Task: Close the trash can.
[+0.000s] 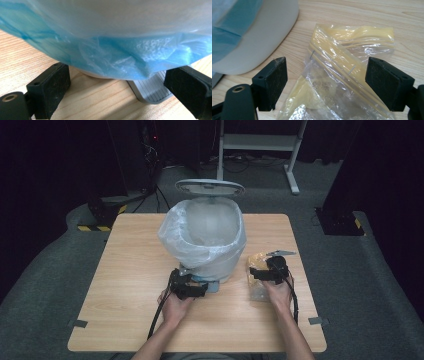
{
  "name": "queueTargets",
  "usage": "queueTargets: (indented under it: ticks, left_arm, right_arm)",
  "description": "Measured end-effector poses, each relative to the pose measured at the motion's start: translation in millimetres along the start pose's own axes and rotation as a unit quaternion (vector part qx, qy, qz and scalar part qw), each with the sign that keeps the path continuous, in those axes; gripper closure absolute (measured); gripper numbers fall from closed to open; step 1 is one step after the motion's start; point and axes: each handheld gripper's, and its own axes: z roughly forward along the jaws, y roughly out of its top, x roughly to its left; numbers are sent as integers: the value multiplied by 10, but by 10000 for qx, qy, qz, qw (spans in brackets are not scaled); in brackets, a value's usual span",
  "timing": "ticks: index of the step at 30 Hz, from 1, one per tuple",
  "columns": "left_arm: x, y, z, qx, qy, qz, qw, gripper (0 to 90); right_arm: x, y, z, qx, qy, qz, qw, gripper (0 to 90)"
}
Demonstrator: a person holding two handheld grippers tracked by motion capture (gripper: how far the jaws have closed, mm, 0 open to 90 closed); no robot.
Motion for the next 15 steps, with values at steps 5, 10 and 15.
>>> queueTargets:
  ticks: [5,10,15]
  left_arm:
    - [0,0,0,-5,-4,-9,10000,69]
    - [7,0,-2,14,19,19,10000,70]
    - [9,0,-4,18,15,16,10000,71]
  right_arm:
    - [-9,-15,60,98,-191,-1,9998,155]
    - [-10,-23,95,149,-328,-37,9993,147]
    - [-33,-48,165,344,-391,61,9986,137]
